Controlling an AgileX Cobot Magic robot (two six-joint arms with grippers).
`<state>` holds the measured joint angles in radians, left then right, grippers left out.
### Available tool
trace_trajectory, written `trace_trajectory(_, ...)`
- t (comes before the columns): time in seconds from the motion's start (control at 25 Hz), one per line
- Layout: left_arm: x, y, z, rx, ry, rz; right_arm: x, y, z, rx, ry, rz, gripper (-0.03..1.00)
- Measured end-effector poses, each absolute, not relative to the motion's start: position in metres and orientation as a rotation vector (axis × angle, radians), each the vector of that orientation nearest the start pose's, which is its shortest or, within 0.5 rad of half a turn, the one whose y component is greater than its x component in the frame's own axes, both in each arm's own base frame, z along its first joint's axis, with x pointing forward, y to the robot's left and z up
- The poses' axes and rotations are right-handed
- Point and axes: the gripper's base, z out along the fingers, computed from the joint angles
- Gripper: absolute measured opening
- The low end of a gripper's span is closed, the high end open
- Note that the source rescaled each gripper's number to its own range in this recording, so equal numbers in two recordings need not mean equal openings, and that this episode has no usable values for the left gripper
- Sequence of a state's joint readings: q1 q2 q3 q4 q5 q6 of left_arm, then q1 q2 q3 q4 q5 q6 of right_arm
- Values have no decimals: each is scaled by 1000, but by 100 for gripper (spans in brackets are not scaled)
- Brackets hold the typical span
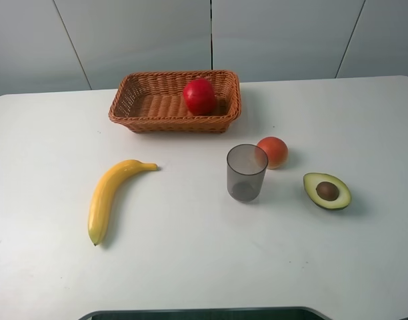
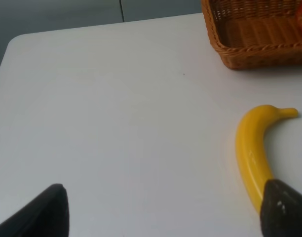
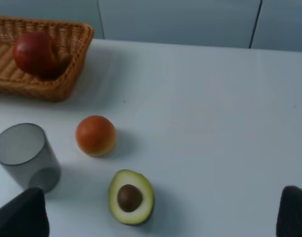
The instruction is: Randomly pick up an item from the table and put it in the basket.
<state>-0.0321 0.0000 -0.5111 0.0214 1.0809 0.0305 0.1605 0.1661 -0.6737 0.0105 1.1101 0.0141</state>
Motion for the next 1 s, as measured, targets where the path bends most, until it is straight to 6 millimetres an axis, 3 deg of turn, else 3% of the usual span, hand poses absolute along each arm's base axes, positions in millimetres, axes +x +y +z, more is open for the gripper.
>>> trace_trajectory(0.24,-7,2,279,63,2052,25,-18,1,305,-226,2019,124,100)
trace_trajectory(0.44,-7,2,279,63,2052,25,-16,7,282,-288,2082,177,100)
trace_trajectory(1.0,-7,2,279,63,2052,25,-12,8,279,-292,2070,177,100)
